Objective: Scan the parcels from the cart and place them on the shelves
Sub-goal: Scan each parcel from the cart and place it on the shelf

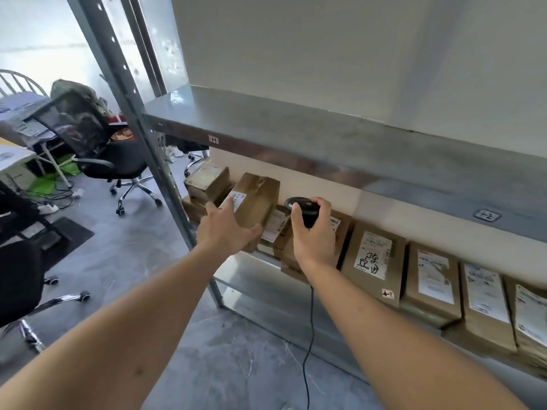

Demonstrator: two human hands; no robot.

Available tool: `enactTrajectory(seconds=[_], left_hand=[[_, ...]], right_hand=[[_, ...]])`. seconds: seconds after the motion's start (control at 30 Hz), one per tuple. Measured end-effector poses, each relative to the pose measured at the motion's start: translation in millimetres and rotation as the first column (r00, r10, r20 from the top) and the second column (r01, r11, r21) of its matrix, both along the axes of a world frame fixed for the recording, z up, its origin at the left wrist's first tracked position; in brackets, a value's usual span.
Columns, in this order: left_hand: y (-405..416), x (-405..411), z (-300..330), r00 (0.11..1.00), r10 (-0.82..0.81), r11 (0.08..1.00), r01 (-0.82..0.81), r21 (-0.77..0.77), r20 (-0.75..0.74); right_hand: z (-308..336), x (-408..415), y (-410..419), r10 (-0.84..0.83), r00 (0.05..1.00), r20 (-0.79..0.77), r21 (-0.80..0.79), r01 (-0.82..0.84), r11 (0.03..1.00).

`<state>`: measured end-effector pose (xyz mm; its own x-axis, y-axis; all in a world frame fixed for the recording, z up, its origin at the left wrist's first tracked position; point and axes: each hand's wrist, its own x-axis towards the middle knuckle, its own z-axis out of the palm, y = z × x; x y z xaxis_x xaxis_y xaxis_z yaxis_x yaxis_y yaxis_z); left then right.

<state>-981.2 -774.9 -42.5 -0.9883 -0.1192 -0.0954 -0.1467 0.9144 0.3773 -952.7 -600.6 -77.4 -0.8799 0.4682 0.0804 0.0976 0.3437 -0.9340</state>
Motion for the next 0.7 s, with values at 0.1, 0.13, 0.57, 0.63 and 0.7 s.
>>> enactTrajectory(seconds=[0.1,0.13,0.57,0.63,0.7], left_hand=[[-10.5,-26.2,-5.6,1.000,-0.003,1.000,0.003,-0.001,0.014],[-14.4,-36.0,-7.8,1.000,-0.008,1.000,0.008,0.000,0.013],[-62.2,-133.7,-43.6,0.973,-0.220,0.971,0.225,-0.077,0.069],[-67.7,-137.2,-46.4,0.959,-0.273,0.952,0.281,-0.124,0.080],[-71.2,-142.9,-48.0,0.944,-0.319,0.933,0.328,-0.151,0.079]], right_hand=[[-8.0,-20.1,-12.7,-0.005,1.000,0.027,-0.003,0.005,1.000],[-9.2,-27.2,-17.6,-0.012,0.999,0.033,0.005,0.012,1.000],[-23.3,-76.7,-92.7,-0.308,0.946,0.096,0.083,0.301,0.950],[-22.2,-77.9,-103.1,-0.349,0.933,0.085,0.081,0.343,0.936],[-19.2,-77.6,-111.3,-0.380,0.921,0.084,0.081,0.374,0.924]])
